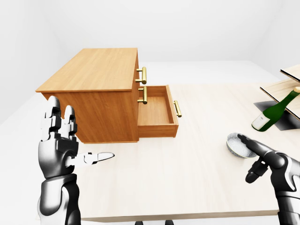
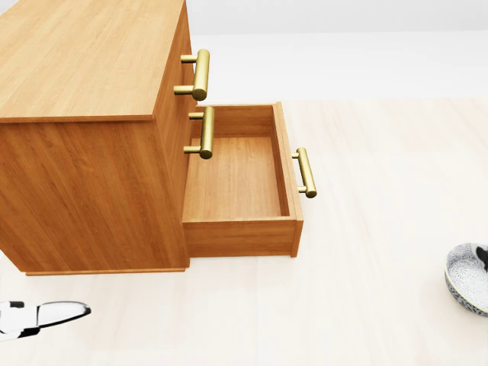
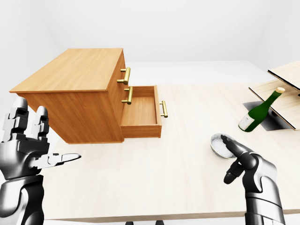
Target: Put the bowl on top of the cabinet.
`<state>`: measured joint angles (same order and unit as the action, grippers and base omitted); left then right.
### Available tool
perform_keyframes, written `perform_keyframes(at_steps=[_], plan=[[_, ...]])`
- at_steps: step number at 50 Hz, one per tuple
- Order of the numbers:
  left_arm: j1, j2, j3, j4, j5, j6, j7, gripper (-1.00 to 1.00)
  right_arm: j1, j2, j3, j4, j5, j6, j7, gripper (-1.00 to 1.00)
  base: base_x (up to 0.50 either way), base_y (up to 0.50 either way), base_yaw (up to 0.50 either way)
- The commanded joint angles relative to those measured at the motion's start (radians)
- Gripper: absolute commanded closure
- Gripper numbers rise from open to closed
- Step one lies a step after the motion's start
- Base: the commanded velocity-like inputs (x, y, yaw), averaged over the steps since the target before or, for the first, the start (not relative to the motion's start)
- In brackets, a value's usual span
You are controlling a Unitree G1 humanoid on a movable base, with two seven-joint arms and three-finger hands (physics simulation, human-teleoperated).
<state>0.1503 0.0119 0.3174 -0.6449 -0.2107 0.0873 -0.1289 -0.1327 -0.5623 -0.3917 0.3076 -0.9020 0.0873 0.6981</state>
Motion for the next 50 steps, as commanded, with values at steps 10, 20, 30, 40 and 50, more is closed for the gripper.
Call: perform_keyframes(at_steps=[10,20,30,40,50], plan=[[0.000,0.000,0.003,-0.004,-0.003,0.000,0.000,-1.00,-0.038,-0.010,0.018,0.026,-0.008,0.000,0.000,-1.00,0.00,0.00,0.00],[-0.003,0.002,0.007,-0.001,-0.006,0.000,0.000,-1.00,-0.051,-0.006,0.038,0.038,-0.014,0.000,0.000,-1.00,0.00,0.00,0.00],[-0.002,0.001,0.004,0.001,-0.003,0.000,0.001,-1.00,-0.039,0.004,0.041,0.046,-0.012,0.000,0.000,-1.00,0.00,0.00,0.00],[-0.002,0.001,0.000,0.006,0.000,0.000,0.002,-1.00,-0.027,0.024,0.059,0.079,-0.005,0.000,0.000,-1.00,0.00,0.00,0.00],[0.000,0.000,0.000,0.000,0.000,0.000,0.001,-1.00,-0.026,0.017,0.067,0.155,0.014,0.000,0.000,-1.00,0.00,0.00,0.00]])
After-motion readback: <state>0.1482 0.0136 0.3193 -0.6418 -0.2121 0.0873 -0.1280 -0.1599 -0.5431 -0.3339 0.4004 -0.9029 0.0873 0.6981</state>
